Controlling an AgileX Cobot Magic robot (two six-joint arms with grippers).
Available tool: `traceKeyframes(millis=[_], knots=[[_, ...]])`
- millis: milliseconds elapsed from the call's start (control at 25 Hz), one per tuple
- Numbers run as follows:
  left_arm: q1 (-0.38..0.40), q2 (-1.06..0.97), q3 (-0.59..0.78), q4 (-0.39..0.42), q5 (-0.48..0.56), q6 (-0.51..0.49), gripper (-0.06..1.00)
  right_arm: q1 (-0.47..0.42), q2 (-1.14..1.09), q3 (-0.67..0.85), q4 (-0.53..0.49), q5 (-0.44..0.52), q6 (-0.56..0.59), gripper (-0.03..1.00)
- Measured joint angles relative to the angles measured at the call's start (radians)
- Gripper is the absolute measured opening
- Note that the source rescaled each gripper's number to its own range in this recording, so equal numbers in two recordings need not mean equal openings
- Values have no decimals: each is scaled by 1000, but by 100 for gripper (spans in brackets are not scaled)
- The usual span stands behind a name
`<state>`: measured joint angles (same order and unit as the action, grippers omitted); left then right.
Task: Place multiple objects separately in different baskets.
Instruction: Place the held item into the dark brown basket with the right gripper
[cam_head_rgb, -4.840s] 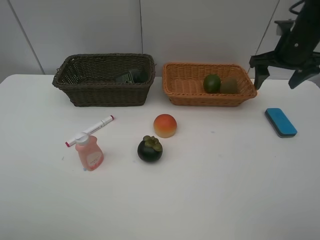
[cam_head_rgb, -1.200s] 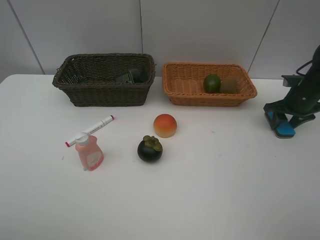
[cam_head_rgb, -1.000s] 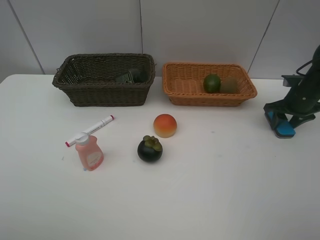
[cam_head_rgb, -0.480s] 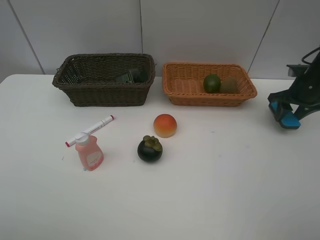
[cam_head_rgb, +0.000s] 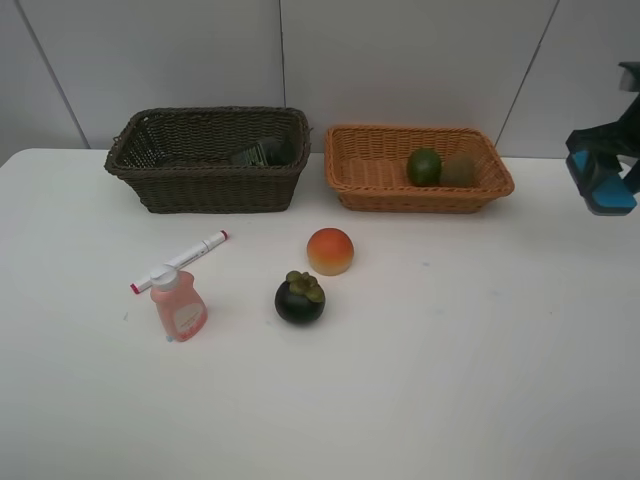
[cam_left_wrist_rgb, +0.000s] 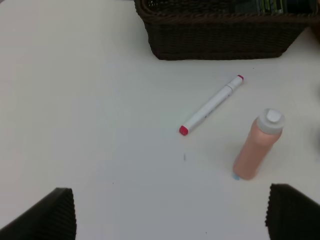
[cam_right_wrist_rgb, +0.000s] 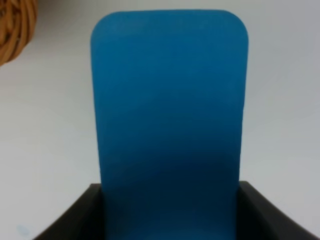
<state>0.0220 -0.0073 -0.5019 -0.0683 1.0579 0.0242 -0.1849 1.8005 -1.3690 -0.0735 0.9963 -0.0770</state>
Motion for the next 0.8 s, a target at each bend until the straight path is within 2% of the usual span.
traceKeyframes(millis=[200, 440, 800], knots=[[0, 0, 0, 0, 0, 0, 99, 67, -83, 0, 0, -3, 1, 29], [0, 0, 0, 0, 0, 0, 99, 217, -111, -16, 0, -30, 1, 29], [0, 0, 0, 0, 0, 0, 99, 460, -104, -144, 25, -155, 1, 29]])
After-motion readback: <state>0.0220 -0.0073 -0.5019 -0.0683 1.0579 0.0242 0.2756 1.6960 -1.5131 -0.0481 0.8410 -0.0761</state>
